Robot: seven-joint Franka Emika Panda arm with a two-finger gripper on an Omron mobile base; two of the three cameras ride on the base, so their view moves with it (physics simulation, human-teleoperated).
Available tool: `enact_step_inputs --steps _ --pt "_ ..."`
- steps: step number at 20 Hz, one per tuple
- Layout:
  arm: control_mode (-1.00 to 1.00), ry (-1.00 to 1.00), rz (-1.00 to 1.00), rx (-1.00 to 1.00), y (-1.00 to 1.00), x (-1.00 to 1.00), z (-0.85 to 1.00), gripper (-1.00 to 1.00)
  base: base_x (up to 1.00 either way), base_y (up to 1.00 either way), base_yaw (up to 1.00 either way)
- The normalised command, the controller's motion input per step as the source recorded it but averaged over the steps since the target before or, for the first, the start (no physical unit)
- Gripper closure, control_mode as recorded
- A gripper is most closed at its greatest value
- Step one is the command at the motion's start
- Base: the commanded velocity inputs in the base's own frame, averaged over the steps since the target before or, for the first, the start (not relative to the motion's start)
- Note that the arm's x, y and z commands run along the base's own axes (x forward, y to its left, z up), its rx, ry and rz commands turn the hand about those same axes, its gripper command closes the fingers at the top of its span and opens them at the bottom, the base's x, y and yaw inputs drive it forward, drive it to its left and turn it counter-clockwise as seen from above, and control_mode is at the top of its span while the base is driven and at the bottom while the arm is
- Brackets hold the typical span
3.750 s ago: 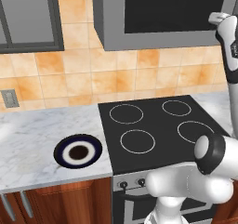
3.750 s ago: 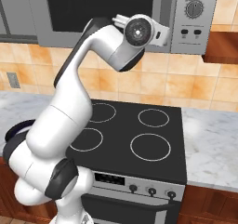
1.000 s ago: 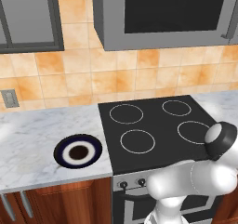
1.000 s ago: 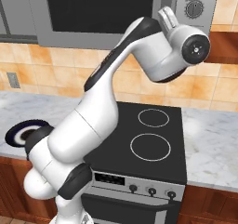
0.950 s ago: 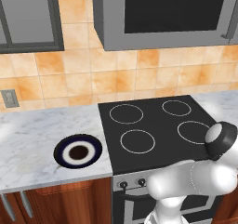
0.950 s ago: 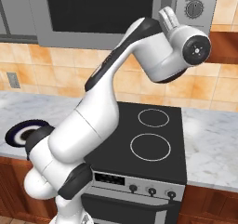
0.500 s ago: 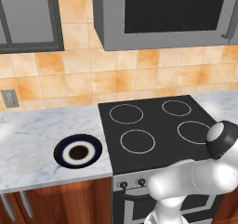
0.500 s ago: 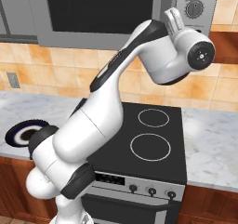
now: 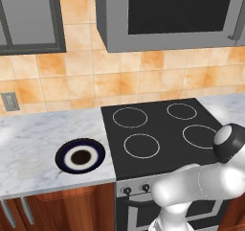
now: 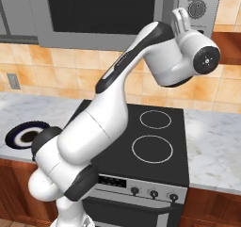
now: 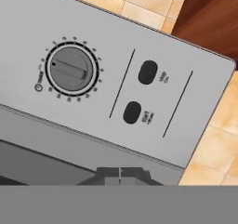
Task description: Pick the garlic from the counter and place it in the microwave. Then turn on the microwave.
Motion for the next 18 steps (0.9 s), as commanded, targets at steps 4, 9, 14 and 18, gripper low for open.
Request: enact_step_inputs --steps 4,9,14,18 --pt "-1.0 -0.02 0.0 0.09 -0.06 0.08 0.0 1.0 0.0 0.0 0.0" --pt "-1.0 0.0 0.0 0.09 -0.11 0.1 -0.02 1.0 0.0 0.0 0.0" --pt "-1.0 0.0 0.0 0.08 -0.14 0.1 0.0 1.0 0.0 0.0 0.0" --pt "-1.0 0.0 0.0 0.06 -0.09 0.11 0.0 1.0 0.0 0.0 0.0"
